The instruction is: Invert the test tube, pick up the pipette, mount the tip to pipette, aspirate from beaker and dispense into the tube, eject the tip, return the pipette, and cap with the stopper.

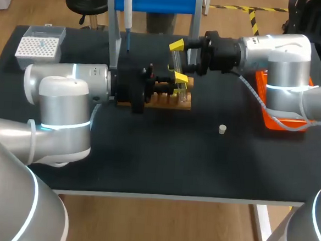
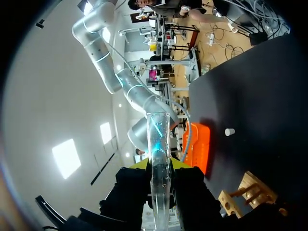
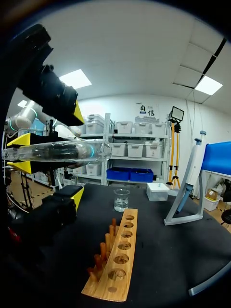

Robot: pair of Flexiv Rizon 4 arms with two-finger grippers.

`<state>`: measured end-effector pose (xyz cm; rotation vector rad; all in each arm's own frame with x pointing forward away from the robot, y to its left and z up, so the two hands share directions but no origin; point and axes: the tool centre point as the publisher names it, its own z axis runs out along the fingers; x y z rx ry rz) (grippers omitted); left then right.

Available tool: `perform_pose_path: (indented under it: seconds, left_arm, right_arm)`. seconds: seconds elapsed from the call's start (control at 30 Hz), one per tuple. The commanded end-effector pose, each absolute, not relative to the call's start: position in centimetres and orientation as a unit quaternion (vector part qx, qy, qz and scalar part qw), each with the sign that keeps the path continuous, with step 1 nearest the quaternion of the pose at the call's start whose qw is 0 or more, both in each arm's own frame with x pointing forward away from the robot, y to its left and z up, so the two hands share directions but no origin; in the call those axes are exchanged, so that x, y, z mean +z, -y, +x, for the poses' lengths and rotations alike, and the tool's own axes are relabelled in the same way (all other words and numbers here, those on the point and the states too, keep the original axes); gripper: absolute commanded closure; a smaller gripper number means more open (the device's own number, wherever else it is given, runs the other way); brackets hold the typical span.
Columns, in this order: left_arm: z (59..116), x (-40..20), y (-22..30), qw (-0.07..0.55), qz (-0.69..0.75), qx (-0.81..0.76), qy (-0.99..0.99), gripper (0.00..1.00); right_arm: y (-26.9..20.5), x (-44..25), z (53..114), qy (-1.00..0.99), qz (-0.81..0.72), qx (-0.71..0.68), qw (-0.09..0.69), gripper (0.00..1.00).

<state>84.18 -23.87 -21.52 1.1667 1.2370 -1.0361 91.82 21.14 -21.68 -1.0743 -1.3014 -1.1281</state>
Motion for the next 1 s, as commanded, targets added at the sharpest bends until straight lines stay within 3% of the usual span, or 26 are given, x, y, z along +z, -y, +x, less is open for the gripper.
perform_pose_path:
  seconds: [0.03,0.1,0.53,0.73,1.0]
  left_arm:
    - [84.1,-21.5,23.9,0.546,0.491,-0.435,-0.522,1.0]
    - [84.1,-21.5,23.9,0.546,0.491,-0.435,-0.522,1.0]
    - [84.1,-21.5,23.9,0.546,0.491,-0.435,-0.522,1.0]
    - [84.1,-21.5,23.9,0.546,0.491,-0.435,-0.522,1.0]
    - [84.1,-21.5,23.9,0.546,0.491,-0.435,-0.522,1.0]
  right_arm:
    - [-21.1,-21.6,91.8,0.545,-0.45,-0.472,0.527,0.0]
    - [-21.1,-21.6,91.8,0.545,-0.45,-0.472,0.527,0.0]
    - [-14.6,-19.8,90.7,0.658,-0.384,-0.57,0.308,0.0]
    - [-12.4,-21.6,90.3,0.715,-0.335,-0.586,0.18,0.0]
    - [-11.8,-24.4,90.3,0.746,-0.285,-0.597,0.074,0.0]
